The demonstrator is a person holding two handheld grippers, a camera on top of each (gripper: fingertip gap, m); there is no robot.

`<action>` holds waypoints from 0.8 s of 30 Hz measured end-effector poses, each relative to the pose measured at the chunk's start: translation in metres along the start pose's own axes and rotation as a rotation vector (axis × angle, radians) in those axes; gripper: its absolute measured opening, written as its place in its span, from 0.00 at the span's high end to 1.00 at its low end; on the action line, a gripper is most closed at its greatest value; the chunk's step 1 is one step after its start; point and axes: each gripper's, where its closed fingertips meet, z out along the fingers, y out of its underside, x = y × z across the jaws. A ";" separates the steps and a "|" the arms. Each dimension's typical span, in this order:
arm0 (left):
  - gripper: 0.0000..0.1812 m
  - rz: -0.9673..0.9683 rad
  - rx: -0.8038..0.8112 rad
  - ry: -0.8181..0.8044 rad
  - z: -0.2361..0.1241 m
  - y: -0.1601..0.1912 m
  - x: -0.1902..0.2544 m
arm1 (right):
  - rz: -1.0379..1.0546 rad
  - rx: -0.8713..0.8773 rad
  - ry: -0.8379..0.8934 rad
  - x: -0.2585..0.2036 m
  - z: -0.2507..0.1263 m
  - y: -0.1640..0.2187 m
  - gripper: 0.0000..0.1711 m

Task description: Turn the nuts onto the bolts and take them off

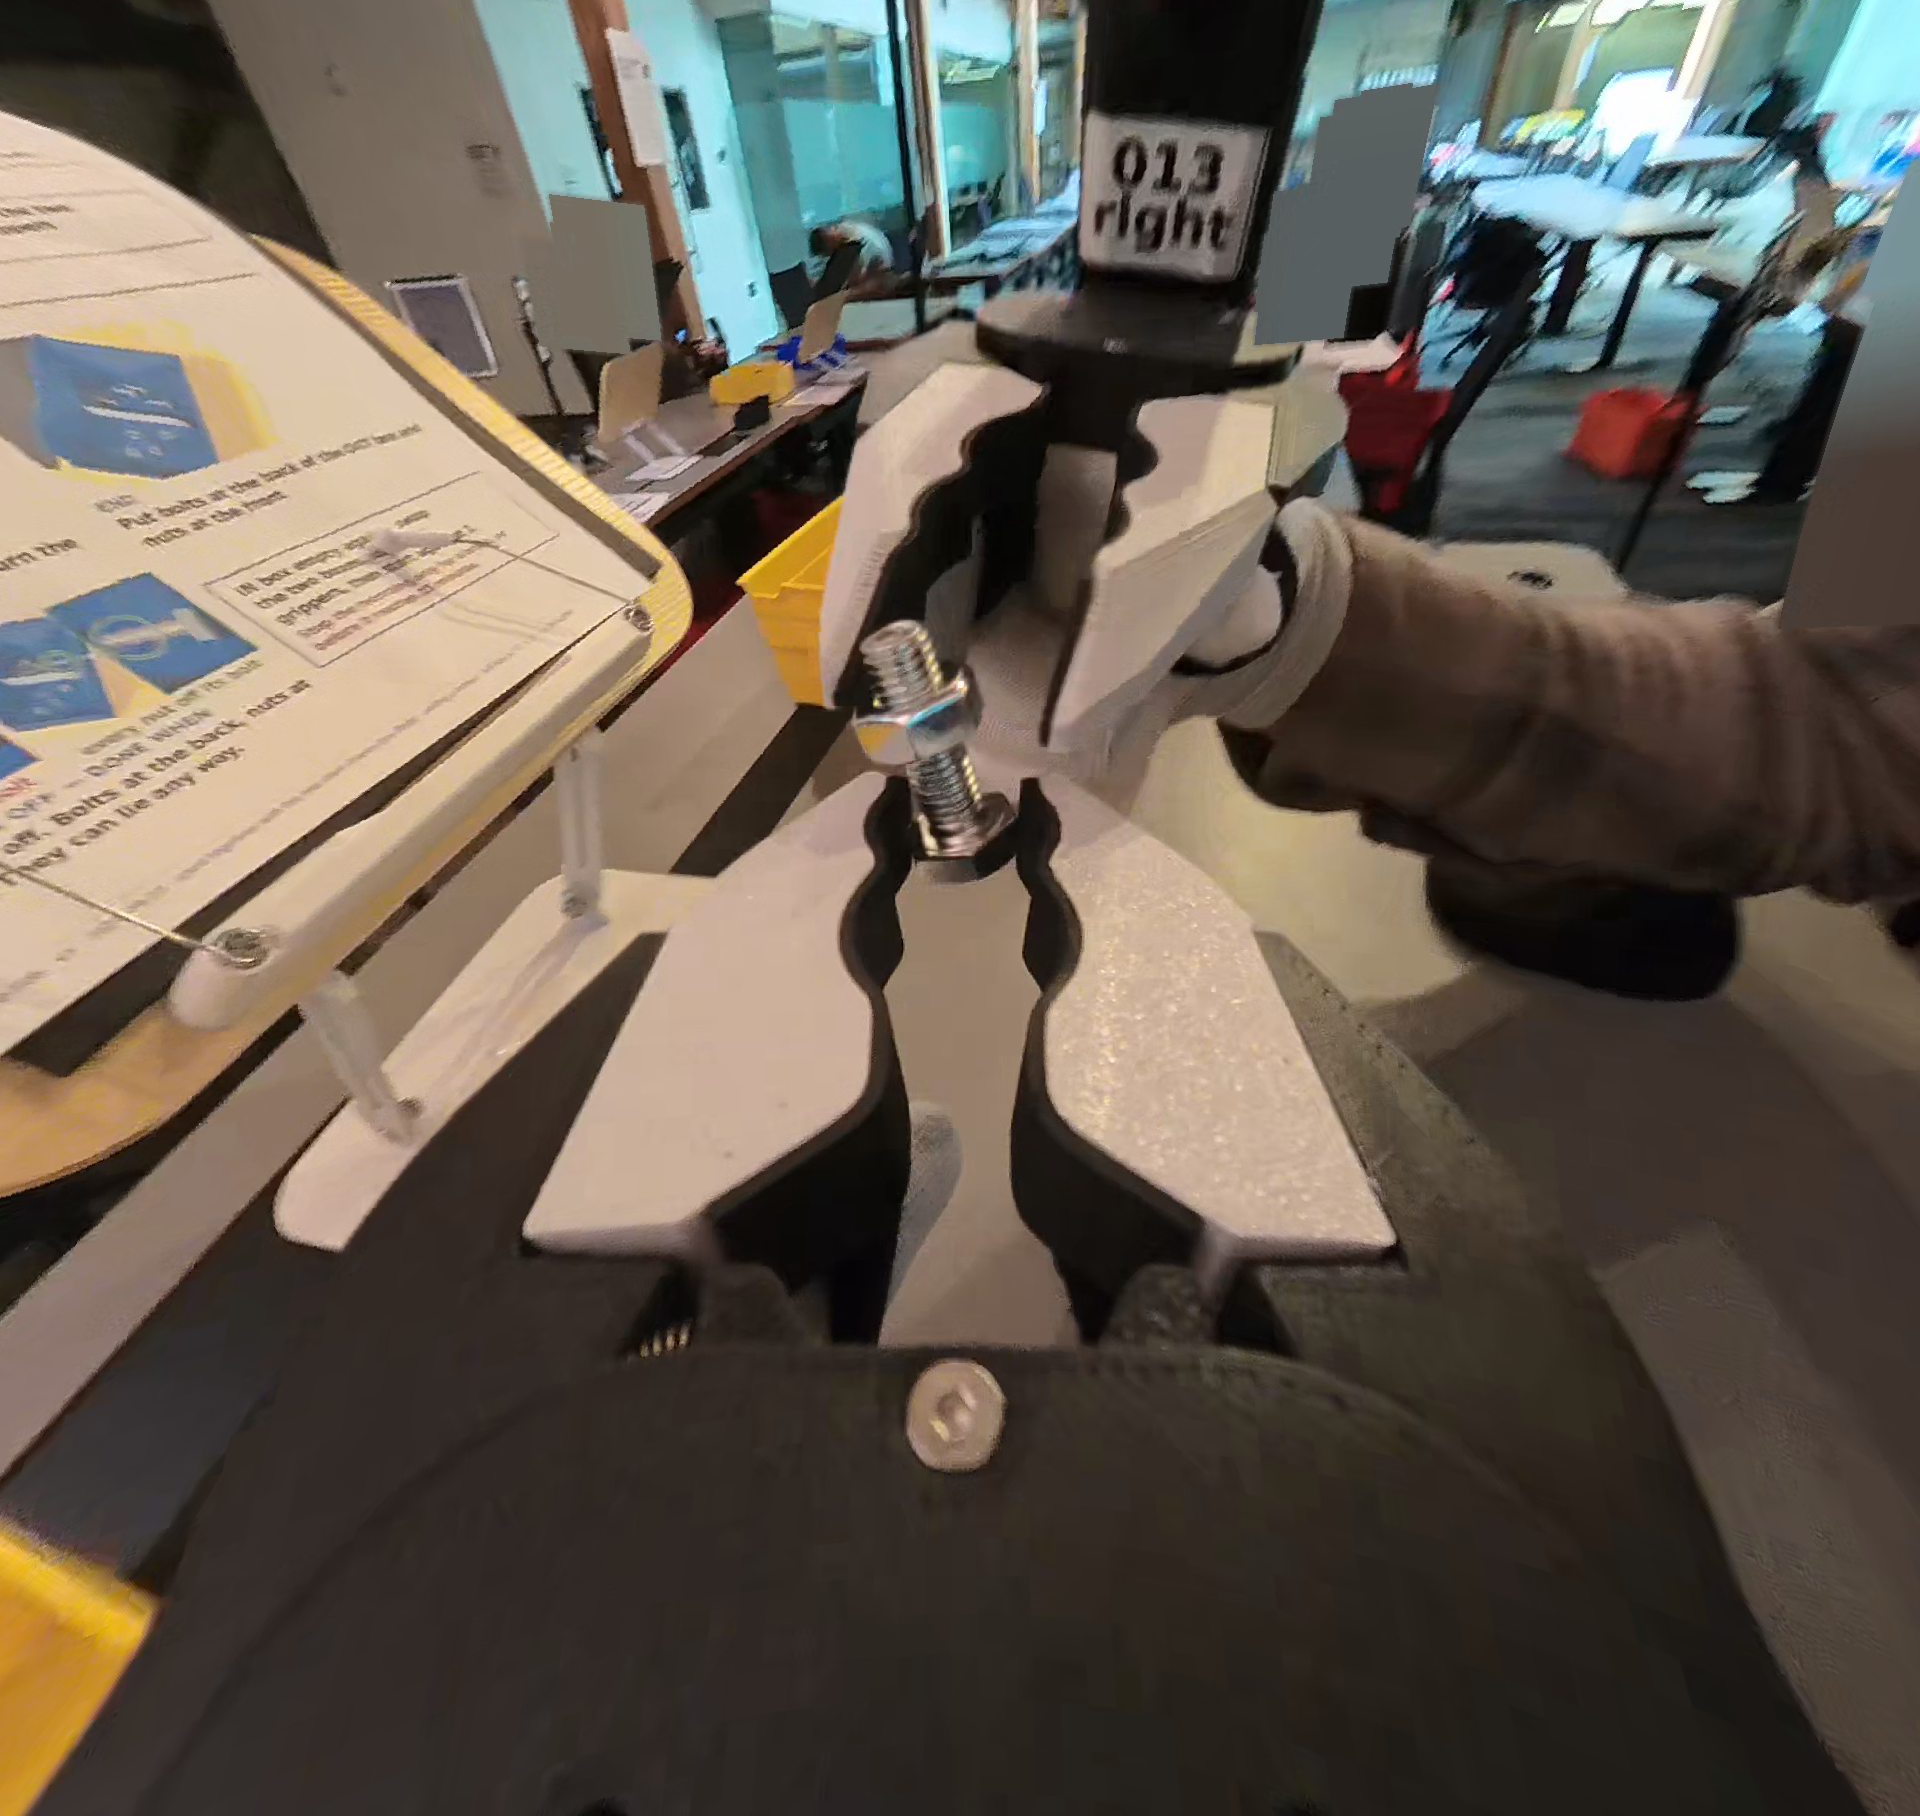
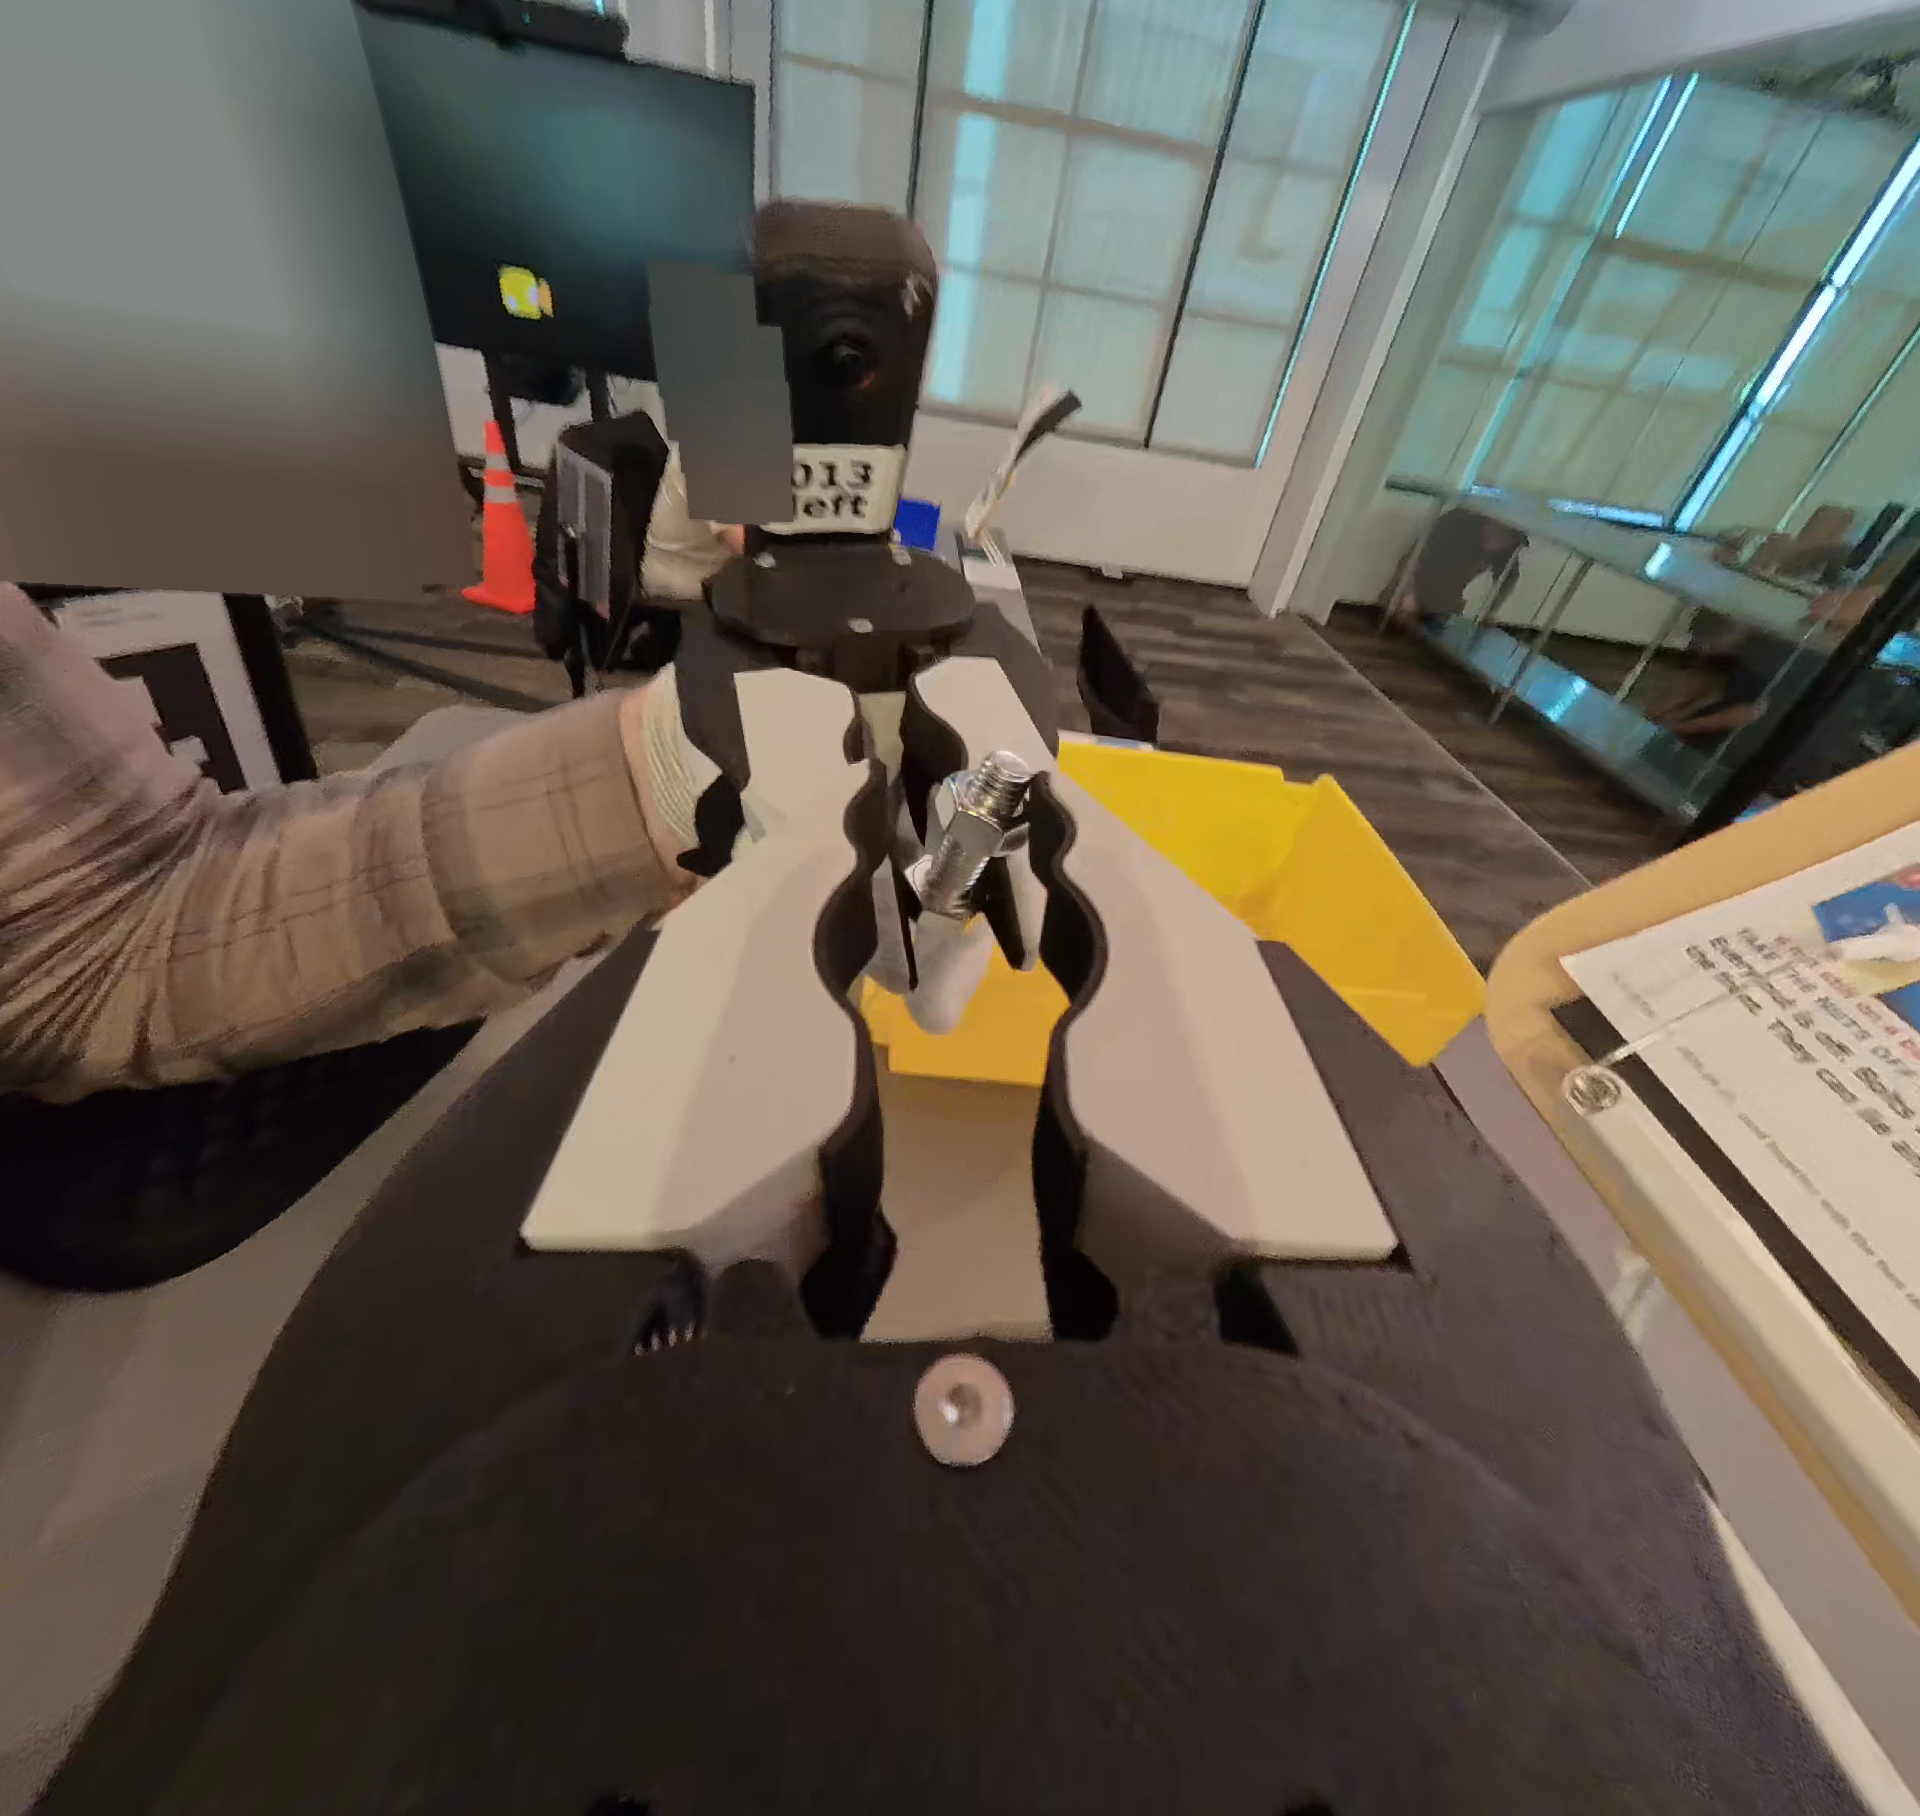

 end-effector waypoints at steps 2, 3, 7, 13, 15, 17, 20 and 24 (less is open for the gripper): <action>0.89 0.040 -0.020 -0.016 0.002 0.000 0.002 | 0.006 -0.027 0.013 -0.001 0.000 0.001 0.87; 0.89 0.055 -0.027 -0.029 0.003 0.000 0.001 | 0.013 -0.036 0.025 0.000 -0.001 0.000 0.89; 0.89 0.120 -0.053 -0.067 0.009 0.000 0.001 | -0.006 -0.087 0.069 0.002 -0.006 0.001 0.92; 0.89 0.103 0.010 -0.054 0.012 -0.010 0.004 | -0.097 -0.022 0.122 0.001 -0.014 -0.008 0.93; 0.89 0.092 0.017 -0.060 0.014 -0.010 0.003 | -0.141 -0.011 0.146 -0.002 -0.013 -0.010 0.93; 0.89 0.057 0.067 -0.040 0.015 -0.015 0.003 | -0.177 -0.022 0.165 -0.003 -0.011 -0.008 0.93; 0.90 0.044 0.098 -0.028 0.014 -0.021 0.005 | -0.204 0.013 0.183 -0.004 -0.011 -0.012 0.96; 0.90 0.052 0.094 -0.048 0.013 -0.021 0.002 | -0.191 0.035 0.190 -0.003 -0.011 -0.012 0.96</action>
